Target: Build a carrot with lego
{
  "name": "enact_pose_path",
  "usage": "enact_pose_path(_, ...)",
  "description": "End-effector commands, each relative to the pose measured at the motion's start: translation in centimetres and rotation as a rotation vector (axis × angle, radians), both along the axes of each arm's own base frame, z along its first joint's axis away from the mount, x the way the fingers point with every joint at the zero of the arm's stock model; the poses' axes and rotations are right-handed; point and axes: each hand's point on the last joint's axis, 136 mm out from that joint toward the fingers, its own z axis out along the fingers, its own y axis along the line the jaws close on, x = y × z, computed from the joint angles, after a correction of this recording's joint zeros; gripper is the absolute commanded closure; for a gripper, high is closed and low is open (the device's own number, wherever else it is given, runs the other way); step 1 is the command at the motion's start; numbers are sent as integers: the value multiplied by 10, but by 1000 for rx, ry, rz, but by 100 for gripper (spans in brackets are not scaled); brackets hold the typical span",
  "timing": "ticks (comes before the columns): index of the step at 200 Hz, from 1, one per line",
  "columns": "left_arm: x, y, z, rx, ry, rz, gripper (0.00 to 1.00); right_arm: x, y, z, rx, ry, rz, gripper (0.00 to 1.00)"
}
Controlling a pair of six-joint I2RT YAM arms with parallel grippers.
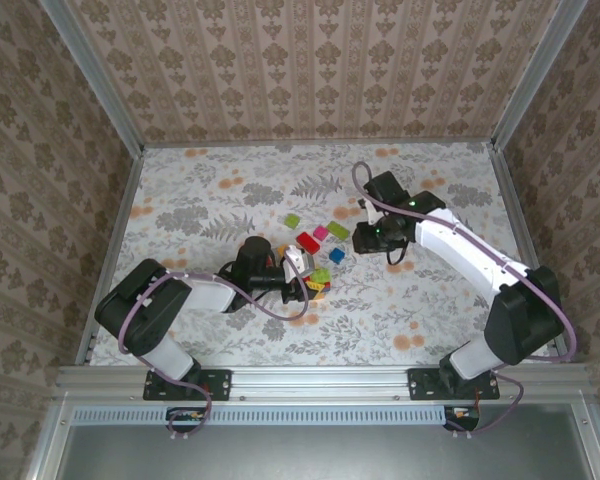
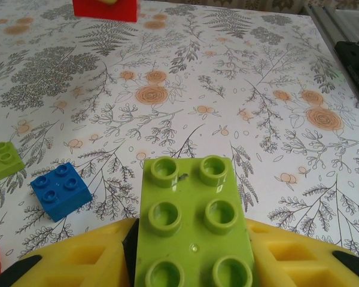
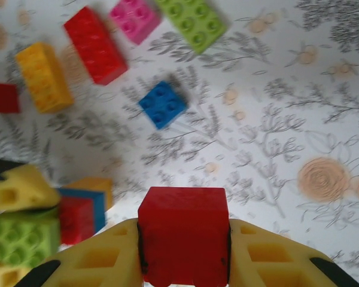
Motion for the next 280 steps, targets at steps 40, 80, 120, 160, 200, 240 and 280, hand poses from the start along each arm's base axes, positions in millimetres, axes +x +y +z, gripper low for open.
enact_pose_path(40,-9,-2,14,-38,-25,-44,60,-24,1,1,-67,53,-17,74)
enact_pose_path(80,-14,0,16,-44,-30,-56,69,-29,17,6,-66,50,6,75)
enact_pose_path(120,-12,-2,8,-1,-56,-38,77,-34,39,16,-49,40,27,76)
enact_pose_path(160,-9,-3,-1,40,-69,-15,82,-38,53,18,-46,36,26,76)
enact_pose_path(200,-9,-5,-7,51,-70,-11,82,-45,61,9,-74,42,21,76)
enact_pose_path(240,-9,-5,-8,48,-72,-11,82,-49,66,5,-66,39,3,76)
enact_pose_path(280,-5,-3,-11,56,-80,15,82,-53,72,-5,-66,55,3,76)
